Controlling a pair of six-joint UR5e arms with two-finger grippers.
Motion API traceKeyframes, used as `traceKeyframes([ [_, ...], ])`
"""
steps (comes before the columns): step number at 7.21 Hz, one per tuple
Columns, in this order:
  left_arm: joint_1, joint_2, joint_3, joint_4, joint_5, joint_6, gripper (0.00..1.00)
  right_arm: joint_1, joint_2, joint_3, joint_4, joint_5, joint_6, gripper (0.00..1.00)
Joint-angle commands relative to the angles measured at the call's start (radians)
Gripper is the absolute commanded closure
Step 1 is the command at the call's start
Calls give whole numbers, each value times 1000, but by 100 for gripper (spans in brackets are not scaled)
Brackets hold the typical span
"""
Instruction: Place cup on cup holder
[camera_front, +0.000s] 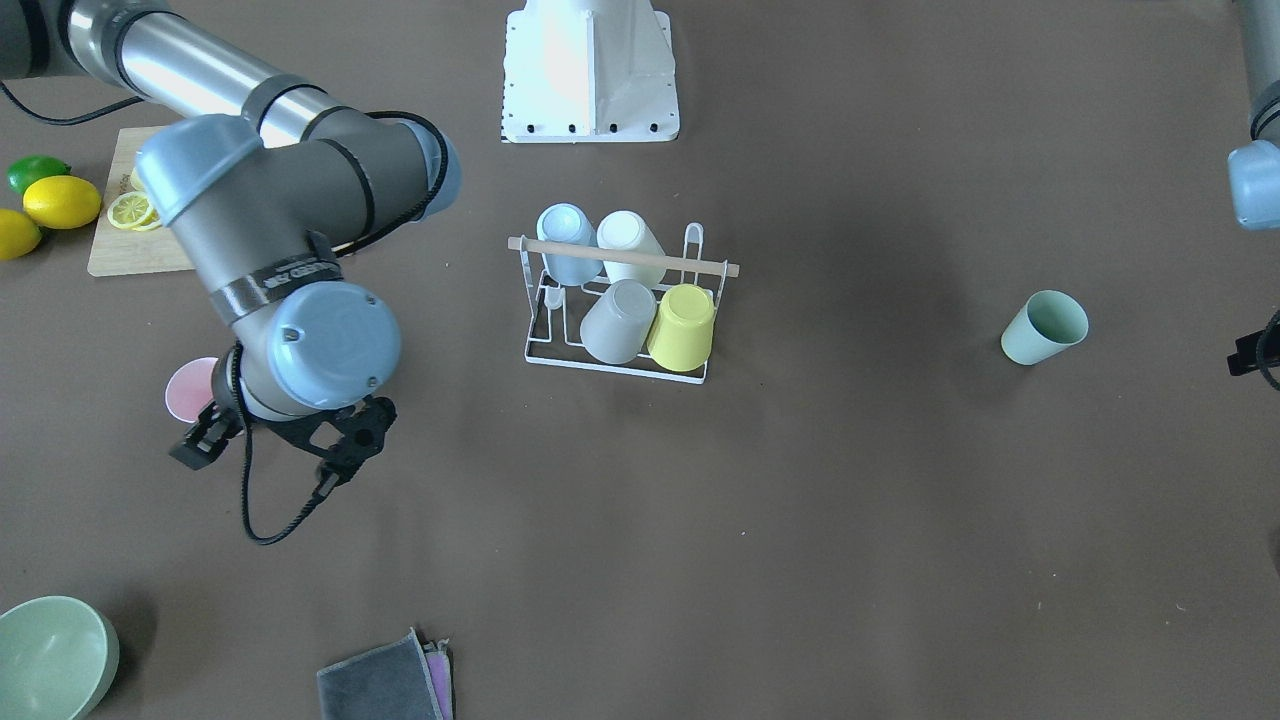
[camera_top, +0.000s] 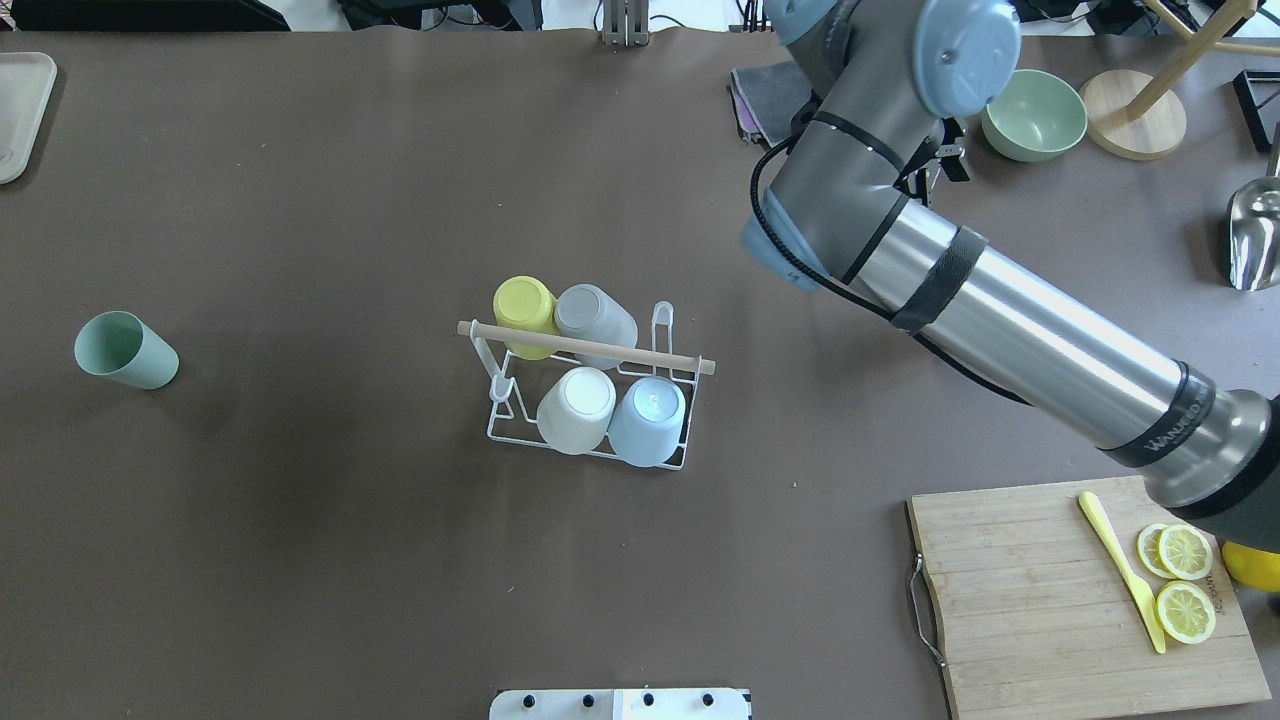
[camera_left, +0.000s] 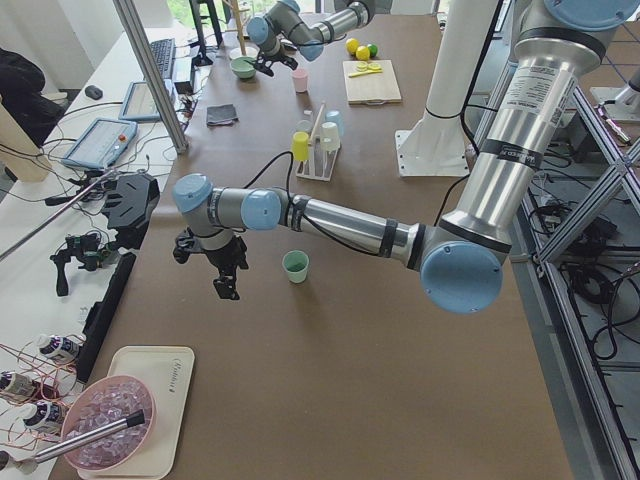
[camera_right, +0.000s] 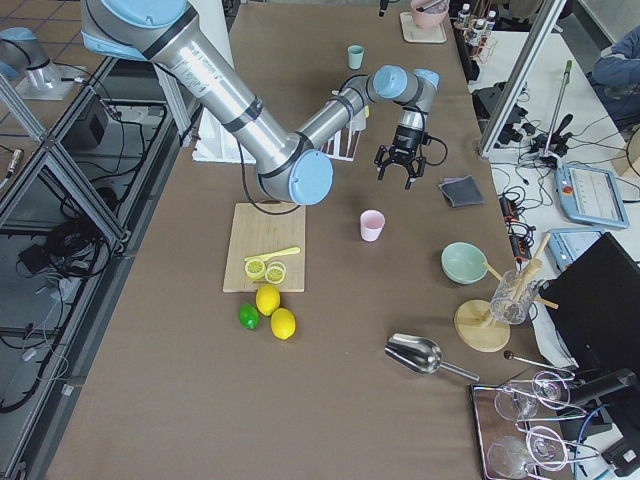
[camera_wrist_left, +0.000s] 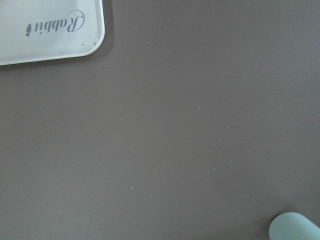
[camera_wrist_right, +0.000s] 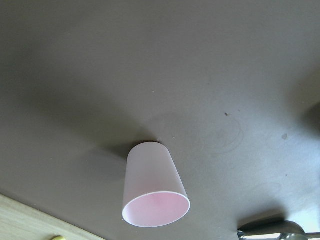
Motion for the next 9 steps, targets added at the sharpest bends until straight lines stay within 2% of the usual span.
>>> traceKeyframes([
  [1, 58, -70, 72, -3, -5, 5, 2, -57, 5, -49, 12, -65, -141, 0],
  [3, 119, -88, 84, 2, -4, 20, 2, -76, -23, -56, 61, -136, -218, 0],
  [5, 142, -109, 128, 50, -63, 16, 2, -130, -38, -59, 63, -190, -226, 0],
  [6, 167, -122, 130, 98, -76, 16, 2, -136, -43, -63, 61, -202, -217, 0],
  [9, 202, -123, 173, 109, -108, 11, 2, -179, -57, -72, 32, -245, -126, 0],
])
